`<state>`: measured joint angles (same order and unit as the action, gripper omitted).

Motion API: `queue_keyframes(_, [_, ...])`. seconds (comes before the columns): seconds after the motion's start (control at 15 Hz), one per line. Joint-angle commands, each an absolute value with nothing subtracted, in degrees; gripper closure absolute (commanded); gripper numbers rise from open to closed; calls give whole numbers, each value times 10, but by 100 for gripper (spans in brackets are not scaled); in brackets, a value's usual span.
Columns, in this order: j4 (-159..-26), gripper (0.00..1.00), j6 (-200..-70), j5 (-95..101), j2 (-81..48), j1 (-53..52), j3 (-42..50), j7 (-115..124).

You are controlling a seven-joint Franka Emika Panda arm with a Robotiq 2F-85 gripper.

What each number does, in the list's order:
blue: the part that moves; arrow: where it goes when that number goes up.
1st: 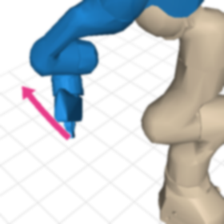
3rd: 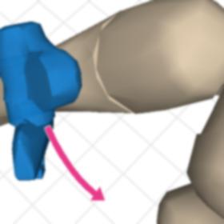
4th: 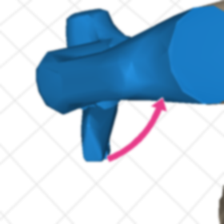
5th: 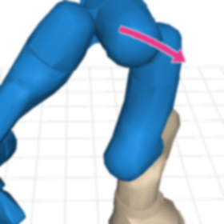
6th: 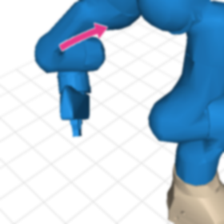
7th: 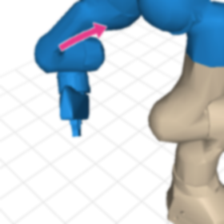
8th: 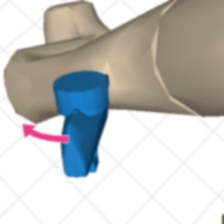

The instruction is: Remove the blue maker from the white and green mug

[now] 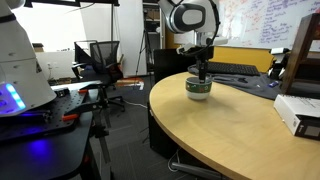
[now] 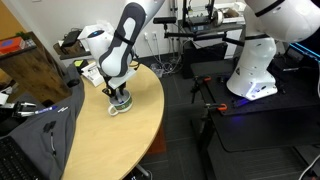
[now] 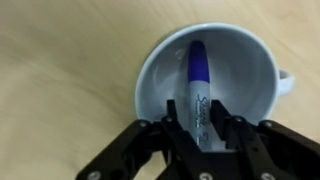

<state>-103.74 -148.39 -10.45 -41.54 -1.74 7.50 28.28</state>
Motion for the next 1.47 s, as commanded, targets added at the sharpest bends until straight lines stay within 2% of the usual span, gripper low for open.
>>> queue_keyframes(0.0, [-1032,77,-1499,-102,-426,-29,88,295])
queue_keyframes(0.07, [-1034,85,-1503,-103,-426,-27,86,289])
queue_keyframes(0.27, [-1042,98,-1517,-91,-421,-36,90,283])
queue_keyframes(0.33, [-1047,94,-1523,-85,-416,-42,95,286])
queue_keyframes(0.6, [-1074,94,-1521,-66,-376,-55,110,281])
queue_keyframes(0.8, [-1092,94,-1459,-92,-314,1,53,178])
queue_keyframes(1.07, [-1087,94,-1320,-76,-256,39,43,63])
queue_keyframes(1.2, [-1065,94,-1249,-71,-254,59,46,2])
queue_keyframes(1.4, [-1050,94,-1216,-19,-285,71,56,-65])
